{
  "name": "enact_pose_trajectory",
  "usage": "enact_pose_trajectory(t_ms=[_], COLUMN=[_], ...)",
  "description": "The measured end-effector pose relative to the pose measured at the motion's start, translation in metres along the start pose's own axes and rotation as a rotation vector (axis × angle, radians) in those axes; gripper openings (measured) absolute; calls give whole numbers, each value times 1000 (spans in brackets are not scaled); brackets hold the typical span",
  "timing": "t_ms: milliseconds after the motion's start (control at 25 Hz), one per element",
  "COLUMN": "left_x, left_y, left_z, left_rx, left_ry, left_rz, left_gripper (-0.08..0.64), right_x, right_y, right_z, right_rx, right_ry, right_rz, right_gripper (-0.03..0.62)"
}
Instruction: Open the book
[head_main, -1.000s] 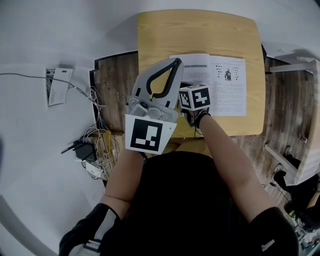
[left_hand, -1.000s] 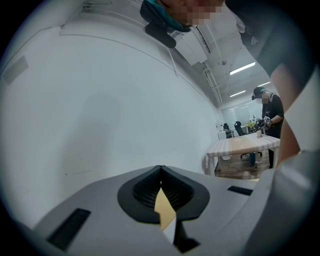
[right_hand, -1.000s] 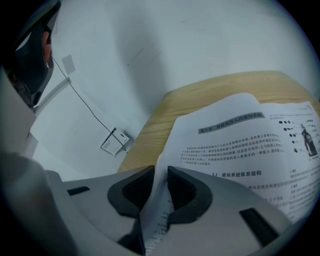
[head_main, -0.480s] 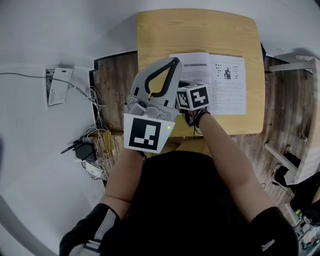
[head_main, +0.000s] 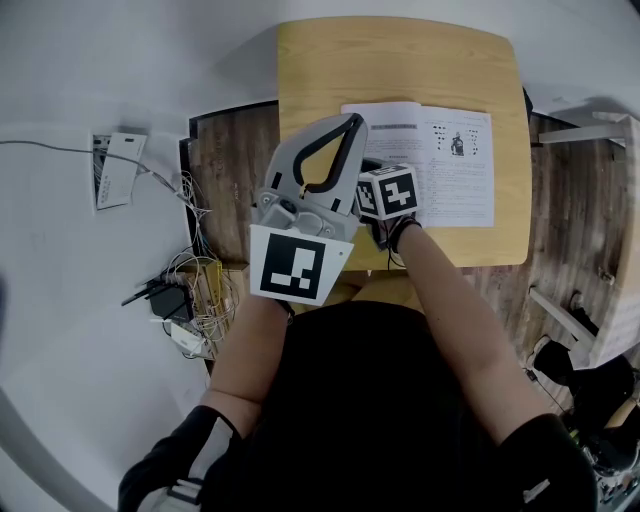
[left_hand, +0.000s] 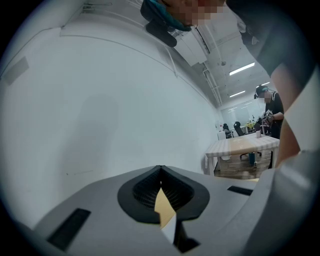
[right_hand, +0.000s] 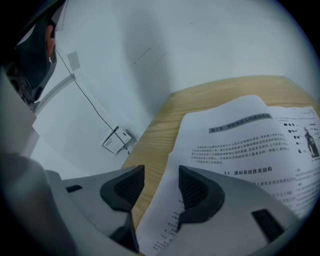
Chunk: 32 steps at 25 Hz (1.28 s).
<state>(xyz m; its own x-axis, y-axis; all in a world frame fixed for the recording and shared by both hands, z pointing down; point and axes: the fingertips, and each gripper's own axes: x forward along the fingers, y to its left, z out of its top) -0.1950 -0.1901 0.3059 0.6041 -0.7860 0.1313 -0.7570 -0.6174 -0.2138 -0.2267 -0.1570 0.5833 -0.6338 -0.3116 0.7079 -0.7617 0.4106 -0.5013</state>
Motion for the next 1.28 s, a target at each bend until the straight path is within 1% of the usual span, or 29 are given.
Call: enact_pose_trajectory(t_ms=[360,560,800,1040,1280], left_x=[-6,-9,-8,-5,-3], left_y=[1,0,-1,-4,-11], left_z=[-3,-2,4,10,18], left_rx=[-11,-13,-18,-26,-7], left_ry=[8,2,-14,-29,-43], left_rz=[15,16,13,12,0], left_gripper=[11,11,11,11,11], right_x=[1,-6,-27,-52,-77], right_y=[-2,5,11,5,7], right_z=[-2,-2,5,12,21], right_rx=[-22,-76,-110,-98,-106], right_ry=[-2,2,-48,-96,-150], right_rz=[-11,2,1,-13,-16], right_gripper=[221,221,221,221,221])
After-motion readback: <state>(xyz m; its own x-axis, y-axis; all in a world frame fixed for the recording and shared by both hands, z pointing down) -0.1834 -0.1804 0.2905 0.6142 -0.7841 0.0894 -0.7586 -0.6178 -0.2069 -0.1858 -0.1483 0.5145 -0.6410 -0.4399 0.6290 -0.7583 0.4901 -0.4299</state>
